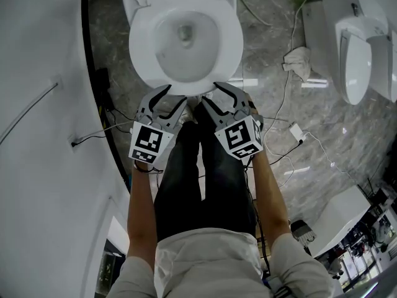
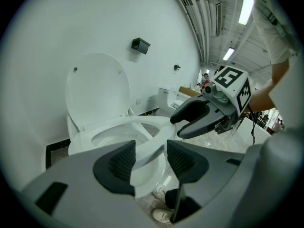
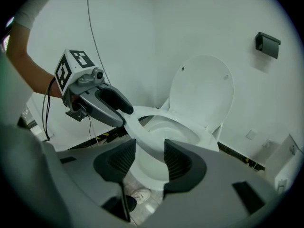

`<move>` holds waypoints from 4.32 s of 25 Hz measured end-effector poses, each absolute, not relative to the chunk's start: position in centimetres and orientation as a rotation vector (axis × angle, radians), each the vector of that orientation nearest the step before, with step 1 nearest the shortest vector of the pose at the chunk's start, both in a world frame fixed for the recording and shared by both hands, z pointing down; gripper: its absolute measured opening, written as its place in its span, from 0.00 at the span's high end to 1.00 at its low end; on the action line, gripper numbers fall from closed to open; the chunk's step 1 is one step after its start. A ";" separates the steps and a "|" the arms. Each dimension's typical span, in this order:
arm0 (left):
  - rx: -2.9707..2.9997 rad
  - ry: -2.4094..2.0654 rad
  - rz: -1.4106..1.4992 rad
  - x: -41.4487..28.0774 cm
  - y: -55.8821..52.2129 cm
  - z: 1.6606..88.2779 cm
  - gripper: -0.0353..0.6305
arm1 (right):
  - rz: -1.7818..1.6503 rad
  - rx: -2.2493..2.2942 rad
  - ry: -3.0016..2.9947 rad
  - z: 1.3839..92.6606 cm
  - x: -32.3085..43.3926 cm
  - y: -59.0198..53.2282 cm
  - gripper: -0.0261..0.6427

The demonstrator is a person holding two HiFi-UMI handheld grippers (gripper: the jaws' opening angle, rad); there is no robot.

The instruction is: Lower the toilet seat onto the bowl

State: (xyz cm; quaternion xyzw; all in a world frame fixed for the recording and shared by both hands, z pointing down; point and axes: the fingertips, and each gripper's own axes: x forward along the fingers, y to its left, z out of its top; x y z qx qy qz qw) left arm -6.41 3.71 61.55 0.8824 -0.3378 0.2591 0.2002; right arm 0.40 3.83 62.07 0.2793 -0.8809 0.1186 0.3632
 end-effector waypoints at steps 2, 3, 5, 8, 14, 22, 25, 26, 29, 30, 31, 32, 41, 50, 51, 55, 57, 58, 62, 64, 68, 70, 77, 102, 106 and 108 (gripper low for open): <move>2.461 -0.942 0.723 -6.4 3.9 61.9 0.61 | 0.312 0.718 -2.264 62.5 0.4 4.0 0.65; 2.458 -0.942 0.723 -6.4 4.0 62.1 0.61 | 0.315 0.717 -2.263 62.7 0.4 4.1 0.65; 2.452 -0.941 0.725 -6.4 4.3 62.5 0.61 | 0.323 0.715 -2.261 63.1 0.4 4.3 0.65; 2.443 -0.934 0.729 -6.3 4.6 63.3 0.61 | 0.335 0.713 -2.253 63.9 0.5 4.7 0.65; 2.425 -0.918 0.737 -6.3 5.1 64.6 0.61 | 0.352 0.710 -2.236 65.2 0.6 5.3 0.66; 2.401 -0.917 0.729 -6.2 5.5 66.2 0.61 | 0.369 0.698 -2.217 66.8 0.7 5.8 0.66; 2.392 -0.915 0.730 -6.2 5.8 66.9 0.61 | 0.376 0.693 -2.215 67.6 0.7 6.1 0.66; 2.389 -0.915 0.731 -6.2 5.9 67.2 0.61 | 0.379 0.693 -2.215 67.8 0.7 6.1 0.66; 2.378 -0.919 0.730 -6.2 6.1 67.8 0.61 | 0.389 0.691 -2.211 68.5 0.8 6.4 0.67; 2.374 -0.921 0.730 -6.2 6.1 68.0 0.61 | 0.389 0.689 -2.208 68.7 0.8 6.5 0.67; 2.372 -0.923 0.730 -6.2 6.1 68.2 0.61 | 0.388 0.687 -2.205 68.9 0.8 6.6 0.67; 2.370 -0.923 0.730 -6.2 6.1 68.4 0.61 | 0.387 0.685 -2.202 69.1 0.8 6.7 0.67; 2.356 -0.896 0.757 -6.0 6.0 70.7 0.61 | 0.409 0.674 -2.182 71.3 0.8 7.2 0.67; 2.324 -0.905 0.761 -6.1 6.1 72.3 0.61 | 0.451 0.664 -2.154 74.1 1.2 7.6 0.71; 2.319 -0.905 0.763 -6.1 6.2 72.6 0.61 | 0.453 0.661 -2.151 74.4 1.2 7.6 0.71; 2.302 -0.900 0.775 -6.2 6.5 73.5 0.61 | 0.458 0.655 -2.137 75.3 1.1 7.8 0.71; 2.295 -0.905 0.775 -6.2 6.6 73.7 0.61 | 0.461 0.654 -2.132 75.7 1.2 7.8 0.71; 2.291 -0.908 0.774 -6.2 6.7 73.8 0.61 | 0.463 0.654 -2.129 76.0 1.2 7.8 0.71; 2.280 -0.912 0.772 -6.3 7.0 74.2 0.61 | 0.467 0.654 -2.115 76.9 1.2 7.9 0.71; 2.277 -0.910 0.773 -6.4 7.2 74.4 0.61 | 0.471 0.654 -2.107 77.4 1.1 8.0 0.71; 2.272 -0.910 0.771 -6.3 7.5 74.5 0.61 | 0.474 0.651 -2.089 78.4 1.1 8.0 0.71; 2.270 -0.912 0.770 -6.4 7.5 74.4 0.61 | 0.478 0.650 -2.080 78.9 1.1 8.1 0.71; 2.277 -0.925 0.761 -6.3 7.2 73.9 0.61 | 0.476 0.647 -2.041 80.6 1.1 8.2 0.71; 2.356 -1.159 0.580 -9.0 2.8 66.8 0.86 | 0.450 1.006 -2.332 66.4 1.7 1.1 0.91; 2.368 -1.210 0.557 -9.8 2.2 65.2 0.90 | 0.436 1.011 -2.359 65.1 1.3 0.9 0.92; 2.368 -1.220 0.551 -10.1 2.1 64.9 0.90 | 0.439 1.002 -2.358 65.1 1.1 1.0 0.93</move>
